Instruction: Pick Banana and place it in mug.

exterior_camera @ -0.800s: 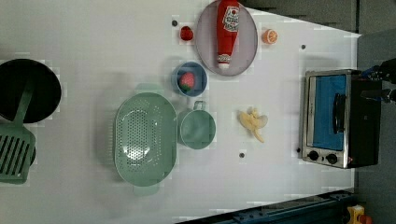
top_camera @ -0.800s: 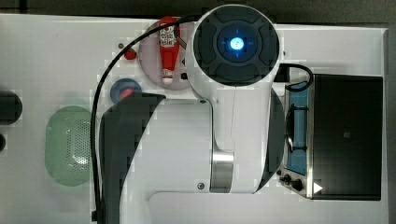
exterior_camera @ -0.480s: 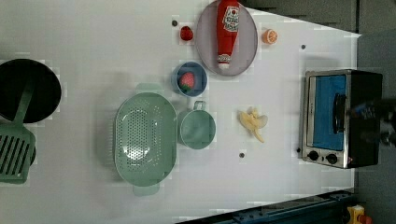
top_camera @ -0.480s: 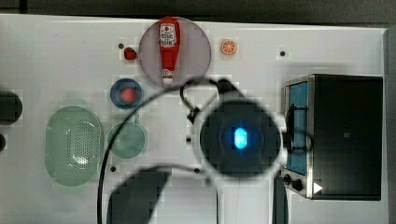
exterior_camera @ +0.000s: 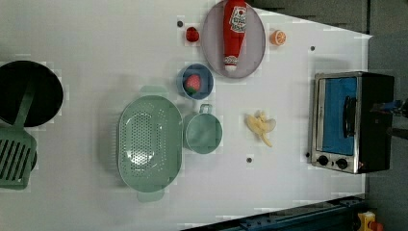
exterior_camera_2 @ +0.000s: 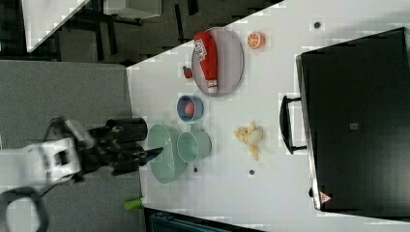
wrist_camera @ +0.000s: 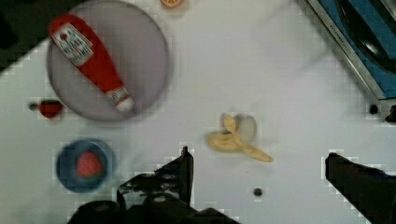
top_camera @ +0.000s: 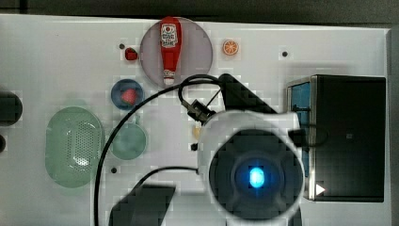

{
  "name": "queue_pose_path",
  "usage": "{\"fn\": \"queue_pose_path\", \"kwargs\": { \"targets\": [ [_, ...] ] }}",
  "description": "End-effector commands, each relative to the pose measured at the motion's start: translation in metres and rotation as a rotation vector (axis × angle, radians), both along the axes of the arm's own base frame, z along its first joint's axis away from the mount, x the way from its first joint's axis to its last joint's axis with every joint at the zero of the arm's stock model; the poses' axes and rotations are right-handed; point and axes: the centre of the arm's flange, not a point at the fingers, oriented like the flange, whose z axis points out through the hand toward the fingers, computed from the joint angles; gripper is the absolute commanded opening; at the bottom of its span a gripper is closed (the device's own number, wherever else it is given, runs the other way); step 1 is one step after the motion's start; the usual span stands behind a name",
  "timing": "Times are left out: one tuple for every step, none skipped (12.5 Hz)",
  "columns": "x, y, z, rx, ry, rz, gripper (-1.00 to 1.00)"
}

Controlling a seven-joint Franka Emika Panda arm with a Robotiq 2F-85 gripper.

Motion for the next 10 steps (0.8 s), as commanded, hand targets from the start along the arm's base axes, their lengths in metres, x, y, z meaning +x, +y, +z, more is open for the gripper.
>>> {"fn": "queue_pose_path", "kwargs": {
  "targets": [
    [0.023,0.005,-0.1,0.007,0.153,0.283,1.0],
    [0.03,0.005,-0.12,0.009,0.164,0.337,1.0],
    [0.036,0.005,-0.141,0.013,0.176,0.401,1.0],
    [0.041,0.006,-0.162,0.017,0.187,0.493,1.0],
    [0.046,0.007,-0.188,0.025,0.205,0.634,1.0],
    [0.048,0.007,-0.207,0.033,0.216,0.731,1.0],
    [0.049,0.007,-0.23,0.042,0.226,0.829,1.0],
    [0.05,0.008,-0.248,0.043,0.223,0.886,1.0],
    [0.051,0.008,-0.274,0.039,0.211,0.929,1.0],
    [0.049,0.008,-0.293,0.038,0.205,0.937,1.0]
  ]
}}
